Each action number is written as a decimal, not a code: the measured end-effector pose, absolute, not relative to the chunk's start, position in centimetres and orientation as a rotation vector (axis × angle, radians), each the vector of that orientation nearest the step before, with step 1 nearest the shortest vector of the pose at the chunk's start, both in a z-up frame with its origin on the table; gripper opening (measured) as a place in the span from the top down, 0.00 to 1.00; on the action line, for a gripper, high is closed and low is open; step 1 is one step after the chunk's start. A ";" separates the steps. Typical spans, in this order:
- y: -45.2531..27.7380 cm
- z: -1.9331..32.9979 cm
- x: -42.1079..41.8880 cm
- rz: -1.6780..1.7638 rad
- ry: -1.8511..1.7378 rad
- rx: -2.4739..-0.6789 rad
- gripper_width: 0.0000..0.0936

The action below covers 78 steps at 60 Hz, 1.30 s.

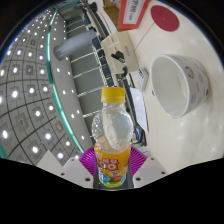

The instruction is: Pour water

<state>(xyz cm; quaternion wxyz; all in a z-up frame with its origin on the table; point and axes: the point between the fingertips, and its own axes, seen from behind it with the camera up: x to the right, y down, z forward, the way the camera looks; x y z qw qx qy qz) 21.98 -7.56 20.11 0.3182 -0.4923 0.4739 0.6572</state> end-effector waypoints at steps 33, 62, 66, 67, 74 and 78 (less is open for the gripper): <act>-6.5 24.5 41.1 0.232 0.091 -1.785 0.58; -6.6 6.5 50.7 0.025 0.064 -1.973 0.58; -6.7 6.4 50.6 0.031 0.062 -1.950 0.57; -6.8 6.2 50.6 0.032 0.064 -1.955 0.57; -6.4 6.3 50.5 0.028 0.081 -1.935 0.50; -6.9 6.2 50.7 0.024 0.092 -1.954 0.46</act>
